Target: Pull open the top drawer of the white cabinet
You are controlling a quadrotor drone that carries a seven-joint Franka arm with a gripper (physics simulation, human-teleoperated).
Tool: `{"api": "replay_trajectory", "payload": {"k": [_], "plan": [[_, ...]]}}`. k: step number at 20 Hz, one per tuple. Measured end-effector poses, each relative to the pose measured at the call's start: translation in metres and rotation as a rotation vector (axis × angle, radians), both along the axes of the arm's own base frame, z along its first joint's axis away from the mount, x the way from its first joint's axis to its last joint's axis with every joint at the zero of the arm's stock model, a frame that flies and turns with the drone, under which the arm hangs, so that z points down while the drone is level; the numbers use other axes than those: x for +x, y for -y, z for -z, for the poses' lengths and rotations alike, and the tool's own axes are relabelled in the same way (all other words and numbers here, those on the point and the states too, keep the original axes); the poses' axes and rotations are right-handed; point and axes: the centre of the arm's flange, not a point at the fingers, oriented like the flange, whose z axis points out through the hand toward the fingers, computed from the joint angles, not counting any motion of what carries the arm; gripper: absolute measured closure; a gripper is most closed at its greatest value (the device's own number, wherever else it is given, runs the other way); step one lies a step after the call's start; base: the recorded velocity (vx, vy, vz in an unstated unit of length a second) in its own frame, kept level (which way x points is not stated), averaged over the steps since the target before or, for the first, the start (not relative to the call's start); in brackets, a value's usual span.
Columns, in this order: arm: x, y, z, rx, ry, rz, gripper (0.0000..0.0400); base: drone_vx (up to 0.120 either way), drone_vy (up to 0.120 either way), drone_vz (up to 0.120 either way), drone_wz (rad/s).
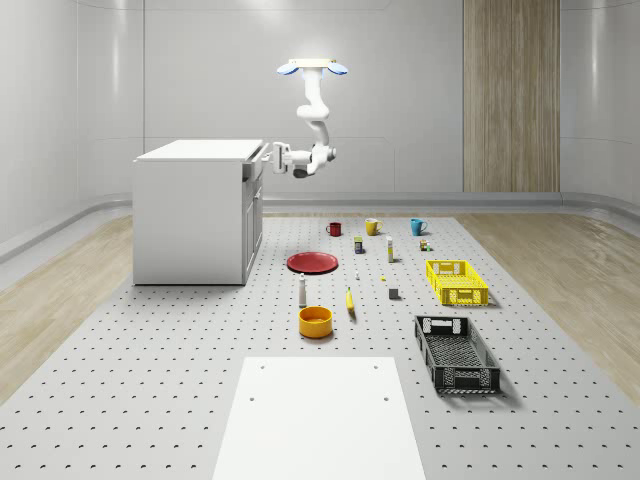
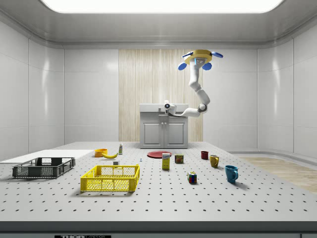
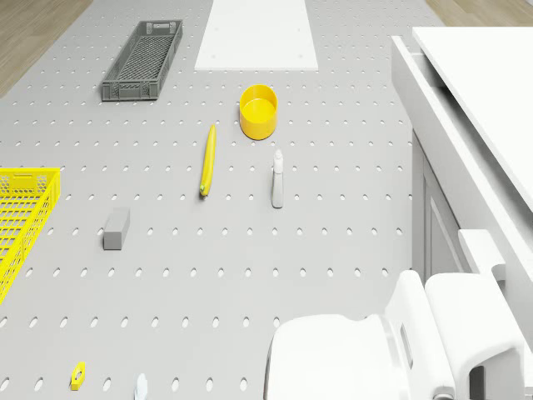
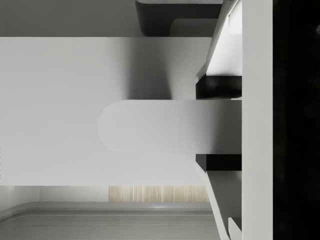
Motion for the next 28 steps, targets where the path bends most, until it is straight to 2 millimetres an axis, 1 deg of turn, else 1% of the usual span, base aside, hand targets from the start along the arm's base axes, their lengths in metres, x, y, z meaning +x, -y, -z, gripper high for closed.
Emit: {"api": "replay_trajectory", "payload": {"k": [8,9,10,13,16,19,20,21,22,24,28], "plan": [[0.0,0.029,0.001,0.003,0.003,0.0,0.0283,0.0,0.0,0.0,0.0],[-0.002,0.033,-0.005,-0.007,-0.03,-0.001,0.023,0.0,0.0,0.0,0.0],[0.0,0.037,0.001,-0.007,0.022,0.0,0.0246,0.0,0.0,0.0,0.0],[0.0,0.048,0.001,-0.001,0.019,0.0,0.0272,0.0,0.0,0.0,0.0],[0.0,0.059,0.001,0.002,0.015,0.0,0.0284,0.0,0.0,0.0,0.0],[0.0,0.072,0.001,0.003,0.011,0.0,0.0284,0.0,0.0,0.0,0.0],[-0.002,0.076,-0.005,-0.007,-0.017,-0.002,0.0238,0.0,0.0,0.0,0.0],[-0.004,0.083,-0.009,-0.02,-0.006,-0.003,0.0202,0.0,0.0,0.0,0.0],[-0.003,0.087,-0.006,-0.016,0.009,-0.002,0.0222,0.0,0.0,0.0,0.0],[-0.002,0.094,-0.004,-0.01,0.01,-0.001,0.0251,0.0,0.0,0.0,0.0],[-0.001,0.11,-0.002,-0.003,0.01,-0.001,0.027,0.0,0.0,0.0,0.0]]}}
